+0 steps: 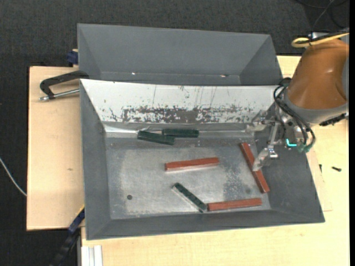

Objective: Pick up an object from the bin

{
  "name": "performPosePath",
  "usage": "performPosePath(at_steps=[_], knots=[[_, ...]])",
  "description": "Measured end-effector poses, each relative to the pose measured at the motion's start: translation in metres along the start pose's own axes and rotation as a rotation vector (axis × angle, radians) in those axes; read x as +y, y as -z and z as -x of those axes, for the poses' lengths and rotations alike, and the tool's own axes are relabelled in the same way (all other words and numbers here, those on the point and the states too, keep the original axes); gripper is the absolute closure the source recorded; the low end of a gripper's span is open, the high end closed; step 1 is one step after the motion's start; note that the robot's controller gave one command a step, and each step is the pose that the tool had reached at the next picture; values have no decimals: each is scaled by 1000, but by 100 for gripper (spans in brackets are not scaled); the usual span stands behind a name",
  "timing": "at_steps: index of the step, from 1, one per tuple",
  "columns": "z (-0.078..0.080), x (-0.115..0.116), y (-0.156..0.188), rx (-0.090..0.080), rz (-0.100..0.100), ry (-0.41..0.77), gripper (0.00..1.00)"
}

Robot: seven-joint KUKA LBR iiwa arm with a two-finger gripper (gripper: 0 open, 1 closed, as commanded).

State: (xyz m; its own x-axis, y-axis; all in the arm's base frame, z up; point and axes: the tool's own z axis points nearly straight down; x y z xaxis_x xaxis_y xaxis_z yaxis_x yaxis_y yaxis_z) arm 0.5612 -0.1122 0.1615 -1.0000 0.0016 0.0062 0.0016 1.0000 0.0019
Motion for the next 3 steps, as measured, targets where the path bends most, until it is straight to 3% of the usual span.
performPosePath(at_steps=[1, 2, 3], knots=[[2, 0, 4, -8, -1, 2, 0], [27, 31, -85, -12, -2, 72, 100], [26, 32, -88, -13, -2, 72, 0]])
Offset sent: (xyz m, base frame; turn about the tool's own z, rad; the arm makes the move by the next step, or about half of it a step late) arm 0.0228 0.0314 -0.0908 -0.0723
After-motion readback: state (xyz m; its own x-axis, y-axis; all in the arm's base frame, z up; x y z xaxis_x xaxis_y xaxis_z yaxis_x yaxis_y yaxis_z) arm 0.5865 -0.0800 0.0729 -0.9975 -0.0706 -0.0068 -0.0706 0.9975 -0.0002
